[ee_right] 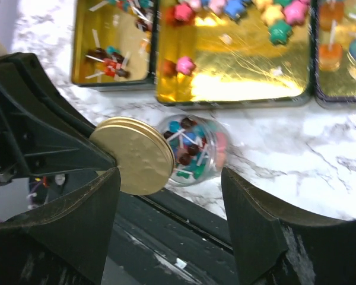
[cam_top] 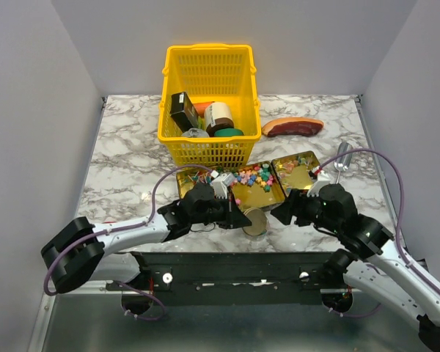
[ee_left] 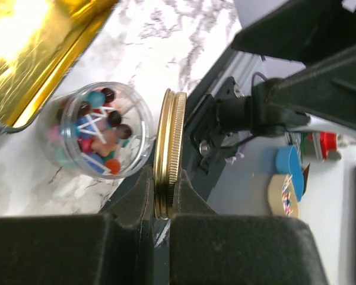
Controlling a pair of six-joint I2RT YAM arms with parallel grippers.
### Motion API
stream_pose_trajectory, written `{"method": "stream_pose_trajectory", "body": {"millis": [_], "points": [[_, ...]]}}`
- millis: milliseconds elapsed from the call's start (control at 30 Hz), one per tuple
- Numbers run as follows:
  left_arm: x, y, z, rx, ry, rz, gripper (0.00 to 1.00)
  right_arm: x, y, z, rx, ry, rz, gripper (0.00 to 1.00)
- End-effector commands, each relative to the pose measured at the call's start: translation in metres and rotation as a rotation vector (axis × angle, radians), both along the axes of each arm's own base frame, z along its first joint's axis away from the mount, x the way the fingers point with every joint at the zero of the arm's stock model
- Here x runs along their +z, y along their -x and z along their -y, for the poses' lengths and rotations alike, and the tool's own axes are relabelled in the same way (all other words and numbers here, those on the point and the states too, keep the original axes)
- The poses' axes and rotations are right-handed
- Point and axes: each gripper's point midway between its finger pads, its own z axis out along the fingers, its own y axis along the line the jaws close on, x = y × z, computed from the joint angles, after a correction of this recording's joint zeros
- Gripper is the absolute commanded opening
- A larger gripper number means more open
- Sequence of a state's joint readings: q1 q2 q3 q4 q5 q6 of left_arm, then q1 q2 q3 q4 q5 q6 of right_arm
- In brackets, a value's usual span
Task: Pack the candies
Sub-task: Close the bottle lid on the packing bottle.
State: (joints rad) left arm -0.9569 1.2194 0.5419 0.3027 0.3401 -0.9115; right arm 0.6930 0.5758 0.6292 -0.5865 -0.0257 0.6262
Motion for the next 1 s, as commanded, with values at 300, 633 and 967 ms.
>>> {"method": "stream_pose_trajectory", "body": {"millis": [300,633,967], "points": [[-0.034,-0.02,0.004,0.182,-0.012,-0.167,0.06,-0.057,0.0,0.007,-0.074,0.051,-0.113,0.74],[-0.056,-0.016,-0.001,0.159,-0.124,-0.179,0.29,-0.075,-0.004,0.001,-0.071,0.069,-0.148,0.72],[-0.065,-0.014,-0.005,0.15,-0.206,-0.136,0.43,-0.087,-0.007,-0.004,-0.066,0.089,-0.174,0.7]]}}
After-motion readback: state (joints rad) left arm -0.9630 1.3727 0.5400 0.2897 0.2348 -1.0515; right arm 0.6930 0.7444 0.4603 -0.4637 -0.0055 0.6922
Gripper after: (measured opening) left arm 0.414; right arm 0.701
